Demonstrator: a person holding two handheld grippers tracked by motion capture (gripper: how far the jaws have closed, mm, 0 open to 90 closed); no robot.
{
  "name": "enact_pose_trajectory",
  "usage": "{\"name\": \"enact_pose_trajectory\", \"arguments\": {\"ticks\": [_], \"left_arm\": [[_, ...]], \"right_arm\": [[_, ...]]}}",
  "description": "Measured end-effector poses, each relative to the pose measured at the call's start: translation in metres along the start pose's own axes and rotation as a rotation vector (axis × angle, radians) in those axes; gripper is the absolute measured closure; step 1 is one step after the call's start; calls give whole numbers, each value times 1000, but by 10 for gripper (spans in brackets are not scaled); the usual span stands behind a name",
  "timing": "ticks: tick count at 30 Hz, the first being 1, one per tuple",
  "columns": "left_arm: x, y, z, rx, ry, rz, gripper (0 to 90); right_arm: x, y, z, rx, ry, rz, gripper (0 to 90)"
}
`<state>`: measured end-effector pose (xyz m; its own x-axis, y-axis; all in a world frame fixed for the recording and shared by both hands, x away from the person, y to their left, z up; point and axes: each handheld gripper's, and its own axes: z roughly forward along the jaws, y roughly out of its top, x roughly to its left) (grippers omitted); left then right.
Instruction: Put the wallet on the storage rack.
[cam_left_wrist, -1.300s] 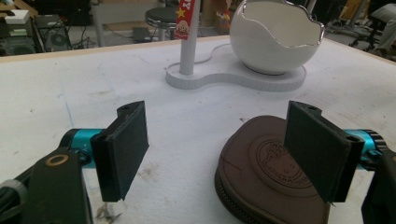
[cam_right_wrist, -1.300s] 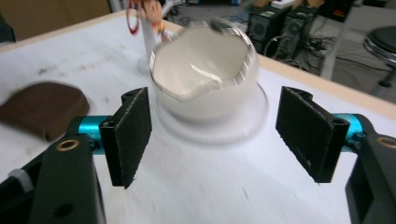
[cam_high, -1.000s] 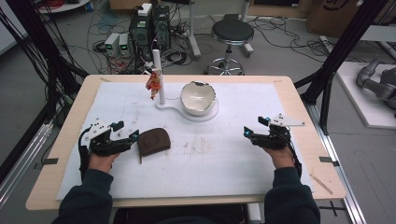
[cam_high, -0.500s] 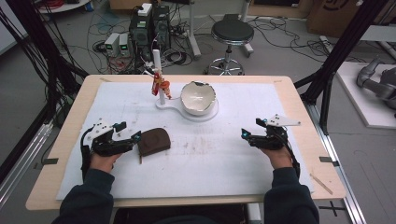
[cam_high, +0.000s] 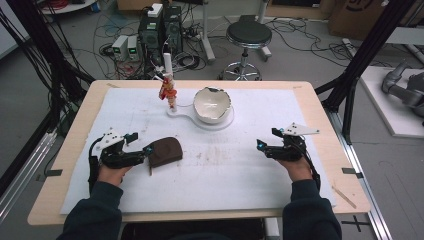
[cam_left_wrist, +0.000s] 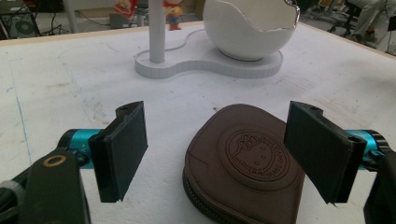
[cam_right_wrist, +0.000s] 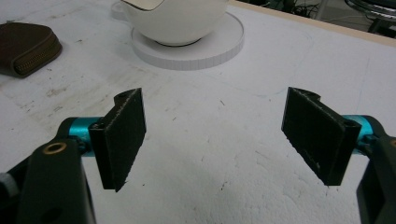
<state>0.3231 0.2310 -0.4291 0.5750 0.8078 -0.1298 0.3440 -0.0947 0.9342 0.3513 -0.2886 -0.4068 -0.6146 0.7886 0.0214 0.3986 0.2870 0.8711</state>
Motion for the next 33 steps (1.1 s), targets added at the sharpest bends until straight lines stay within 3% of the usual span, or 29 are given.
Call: {"name": "enact_pose_trajectory", "arguments": {"ticks": [8, 13, 15, 18, 19, 20, 21, 22, 25, 30, 33], "left_arm": [[-3, -1, 10, 49, 17, 20, 214], [-2, -6, 22, 125, 8, 2, 205], [-2, -9, 29, 174, -13, -14, 205], [-2, -8, 33, 206, -19, -13, 205], [-1, -8, 34, 210, -50, -27, 205], [-1, -8, 34, 210, -50, -27, 205], [1, -8, 35, 209, -100, -63, 205], [0, -8, 37, 223, -111, -61, 205], [-1, -7, 41, 253, -109, -54, 192], [4, -7, 43, 282, -141, -99, 206], [0, -6, 44, 277, -165, -55, 239]], "right_arm": [[3, 0, 0, 6, 7, -17, 223], [6, 0, 3, 19, 18, -20, 223], [8, 0, 5, 22, 29, -21, 223], [9, 0, 6, 29, 38, -34, 224], [10, 0, 7, 30, 43, -35, 224], [10, 1, 7, 35, 49, -35, 224], [11, 1, 8, 36, 52, -37, 224], [12, 1, 9, 37, 56, -36, 225], [14, 2, 11, 41, 70, -44, 227], [18, 2, 16, 55, 95, -47, 228], [21, 3, 19, 67, 109, -52, 228]]}}
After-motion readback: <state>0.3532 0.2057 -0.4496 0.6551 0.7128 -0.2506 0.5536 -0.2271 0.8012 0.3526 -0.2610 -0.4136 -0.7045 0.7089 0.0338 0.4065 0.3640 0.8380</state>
